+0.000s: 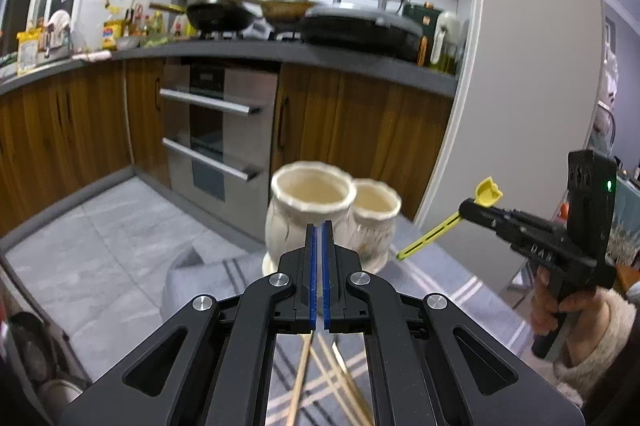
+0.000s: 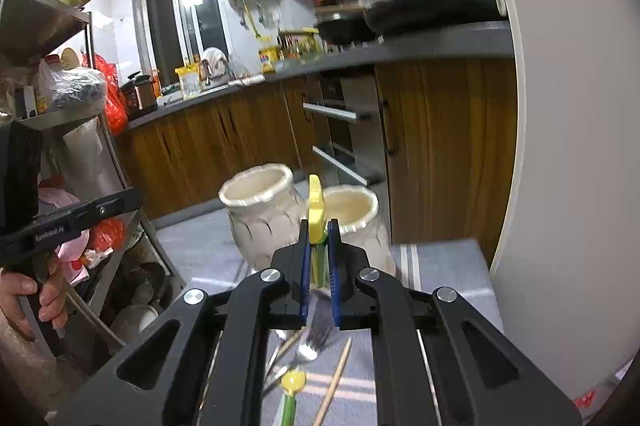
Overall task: Organize utensils
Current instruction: 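Carry the chopstick and the tongs above the ceramic holder's two cups with both tools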
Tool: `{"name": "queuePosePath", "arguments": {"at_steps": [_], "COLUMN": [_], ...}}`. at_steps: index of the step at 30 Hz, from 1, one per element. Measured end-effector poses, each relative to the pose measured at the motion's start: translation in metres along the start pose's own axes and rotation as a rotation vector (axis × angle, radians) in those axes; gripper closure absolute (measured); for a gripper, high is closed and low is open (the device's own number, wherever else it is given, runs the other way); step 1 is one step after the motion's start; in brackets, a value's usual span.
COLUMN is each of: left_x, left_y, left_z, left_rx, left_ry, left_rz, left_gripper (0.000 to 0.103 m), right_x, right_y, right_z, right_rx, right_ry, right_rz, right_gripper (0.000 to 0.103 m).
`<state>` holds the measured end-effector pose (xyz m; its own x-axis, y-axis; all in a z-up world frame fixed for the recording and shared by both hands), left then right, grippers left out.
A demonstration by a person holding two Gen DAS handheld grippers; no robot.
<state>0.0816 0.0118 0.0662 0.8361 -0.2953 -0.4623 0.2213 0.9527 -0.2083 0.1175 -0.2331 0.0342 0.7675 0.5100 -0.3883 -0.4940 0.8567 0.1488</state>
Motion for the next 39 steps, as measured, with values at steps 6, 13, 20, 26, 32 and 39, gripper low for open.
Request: {"name": "queuePosePath", "arguments": {"at_steps": [6, 13, 20, 26, 32, 39], "left_x": [0.032, 0.069, 0.084, 0.099, 0.086, 0.047], "left_y": [0.018, 0.014, 0.014, 0.019, 0.016, 0.022], "left_z": [-0.047, -0.107, -0.118, -0.122, -0.118, -0.12], "left_rx": [-0.006, 0.108, 0.15, 0.158, 0.163, 0.171], "left_ry": [0.177, 0.436, 0.493, 0.502, 0.484, 0.46], "left_rz": [0.018, 0.046, 0.087, 0.118, 0.111, 0.113], "left_gripper": [0.1, 0.091, 0.086, 0.09, 0.096, 0.096], "right_x": [0.008, 0.006, 0.004, -0.001, -0.007, -0.005], "right_y": [-0.011, -0.007, -0.002, 0.0, -0.002, -0.013], "right_z": [-0.028, -0.039, -0.038, -0.036, -0.035, -0.037], "right_rx": [0.048, 0.046, 0.034, 0.027, 0.011, 0.045], "right_ry": [0.082, 0.108, 0.105, 0.097, 0.078, 0.081], "right_rz": [-0.007, 0.004, 0.012, 0.013, 0.005, -0.001], "right_gripper": [0.095, 0.095, 0.095, 0.095, 0.095, 0.095]}}
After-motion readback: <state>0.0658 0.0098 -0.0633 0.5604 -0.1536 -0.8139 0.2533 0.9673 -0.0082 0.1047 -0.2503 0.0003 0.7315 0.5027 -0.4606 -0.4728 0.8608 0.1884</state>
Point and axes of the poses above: each gripper's, at about its wrist camera, not at the fingertips, and x roughly the way its jaws point, y to its left, z to its top, the point moved 4 cm from there along x, roughly the way its jaws point, and after that the axes turned 5 degrees about -x, right-handed, at the moved point
